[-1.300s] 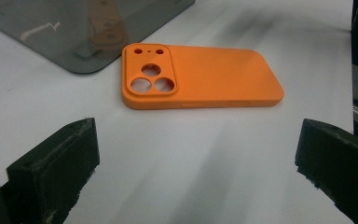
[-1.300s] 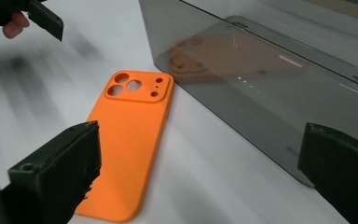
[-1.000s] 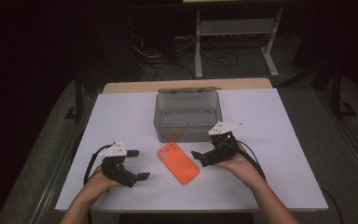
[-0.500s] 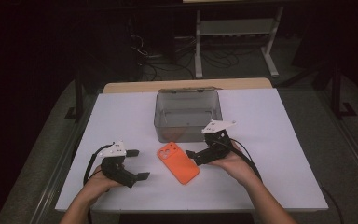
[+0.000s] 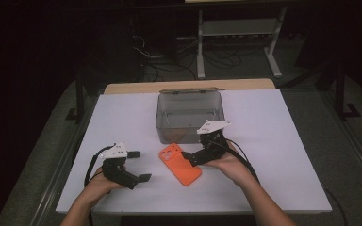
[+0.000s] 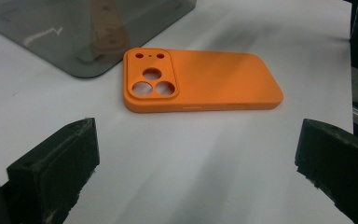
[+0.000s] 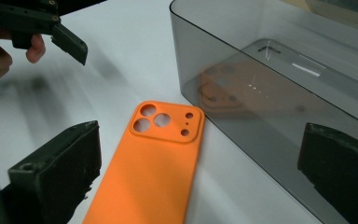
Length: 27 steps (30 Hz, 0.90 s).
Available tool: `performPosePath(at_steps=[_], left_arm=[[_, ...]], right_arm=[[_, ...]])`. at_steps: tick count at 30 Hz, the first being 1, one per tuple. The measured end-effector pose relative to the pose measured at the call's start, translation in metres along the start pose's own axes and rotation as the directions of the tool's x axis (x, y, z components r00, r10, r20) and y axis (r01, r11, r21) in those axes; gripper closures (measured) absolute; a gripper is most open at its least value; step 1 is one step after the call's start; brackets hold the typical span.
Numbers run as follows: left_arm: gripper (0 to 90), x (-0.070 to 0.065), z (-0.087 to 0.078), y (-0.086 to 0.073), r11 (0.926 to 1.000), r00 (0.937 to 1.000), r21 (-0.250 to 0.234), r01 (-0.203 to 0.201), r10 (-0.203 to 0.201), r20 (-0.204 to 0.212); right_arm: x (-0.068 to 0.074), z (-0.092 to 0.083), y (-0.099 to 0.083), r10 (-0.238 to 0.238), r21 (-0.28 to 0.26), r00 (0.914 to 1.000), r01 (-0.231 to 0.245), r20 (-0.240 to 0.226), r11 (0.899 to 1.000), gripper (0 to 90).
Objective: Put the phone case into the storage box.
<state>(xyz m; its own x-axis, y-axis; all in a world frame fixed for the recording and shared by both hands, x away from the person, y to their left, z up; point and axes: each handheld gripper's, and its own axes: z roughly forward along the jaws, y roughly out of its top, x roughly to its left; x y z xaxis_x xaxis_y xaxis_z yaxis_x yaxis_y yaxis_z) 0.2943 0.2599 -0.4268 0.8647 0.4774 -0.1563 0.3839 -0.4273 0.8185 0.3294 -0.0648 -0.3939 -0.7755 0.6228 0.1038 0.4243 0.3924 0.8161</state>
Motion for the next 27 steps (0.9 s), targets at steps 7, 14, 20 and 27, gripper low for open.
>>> performPosePath(at_steps=[7, 14, 20, 27], left_arm=[[0.0, -0.001, 0.000, 0.000, 1.0000, 1.0000, -0.004, 0.000, 0.000, 0.002], [0.0, -0.001, 0.000, 0.000, 1.0000, 1.0000, -0.006, -0.002, 0.002, 0.001], [0.0, -0.001, 0.000, 0.000, 1.0000, 1.0000, -0.007, -0.002, 0.002, 0.001], [0.0, -0.001, 0.000, 0.000, 1.0000, 1.0000, -0.007, 0.000, 0.000, 0.003]], right_arm=[[0.004, 0.004, 0.004, 0.003, -0.005, 1.0000, -0.003, -0.005, 1.000, 0.0], [0.010, 0.010, 0.009, 0.002, -0.010, 1.0000, -0.002, -0.010, 1.000, 0.0], [0.013, 0.015, 0.011, -0.004, -0.008, 1.0000, 0.004, -0.007, 1.000, 0.0], [0.016, 0.017, 0.010, 0.003, 0.002, 1.0000, -0.003, 0.001, 1.000, 0.0]])
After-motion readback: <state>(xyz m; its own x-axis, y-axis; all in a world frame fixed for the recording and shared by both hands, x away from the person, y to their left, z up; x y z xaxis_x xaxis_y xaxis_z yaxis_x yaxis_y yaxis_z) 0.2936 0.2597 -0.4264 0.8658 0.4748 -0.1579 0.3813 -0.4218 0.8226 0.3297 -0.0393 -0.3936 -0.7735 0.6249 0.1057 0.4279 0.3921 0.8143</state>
